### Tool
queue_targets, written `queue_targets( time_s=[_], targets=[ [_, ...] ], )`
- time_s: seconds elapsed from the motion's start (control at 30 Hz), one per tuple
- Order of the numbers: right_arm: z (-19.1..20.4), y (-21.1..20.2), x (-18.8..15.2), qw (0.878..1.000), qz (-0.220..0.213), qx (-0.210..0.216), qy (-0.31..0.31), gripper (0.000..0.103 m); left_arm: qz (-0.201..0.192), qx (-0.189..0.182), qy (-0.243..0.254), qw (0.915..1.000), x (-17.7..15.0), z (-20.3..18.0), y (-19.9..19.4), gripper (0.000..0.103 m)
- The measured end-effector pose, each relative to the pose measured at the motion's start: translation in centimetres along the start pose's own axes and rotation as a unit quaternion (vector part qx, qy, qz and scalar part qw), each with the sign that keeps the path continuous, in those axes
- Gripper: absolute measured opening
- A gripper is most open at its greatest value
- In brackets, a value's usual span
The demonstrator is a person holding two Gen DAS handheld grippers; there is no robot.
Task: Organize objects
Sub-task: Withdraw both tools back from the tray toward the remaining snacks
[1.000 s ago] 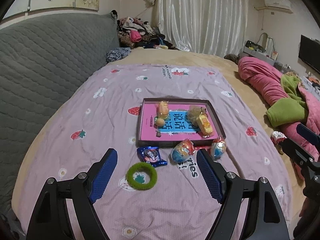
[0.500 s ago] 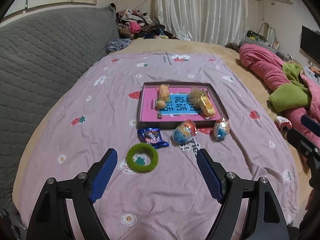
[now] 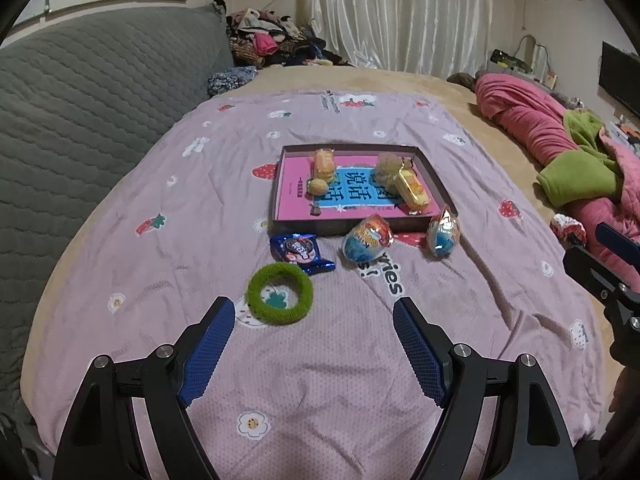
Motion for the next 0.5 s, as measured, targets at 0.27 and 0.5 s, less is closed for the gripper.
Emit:
queue_targets(
  time_s=[0.27,0.5],
  targets=[
    [0.7,1.6,-1.1,1.000,0.018,-0.002,-0.005,0.095,0.014,-0.001,0.004,0.9999,-1.0,0.1,1.6,0.082],
    [1.9,3.0,-1.4,1.000,0.028,0.003,-0.011,0.095,0.024,0.002,0.002,0.9997,-1.6,0.9,3.1,0.082]
  ],
)
Point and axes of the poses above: each gripper's, at about its wrist camera, not at the fingertips, and y roughly the way its jaws point, z to its left, x to its top, the point moved 8 cm from there along y, roughly the way its jaws point, and after that the axes turned 7 degrees about z, right-handed, at the moved point
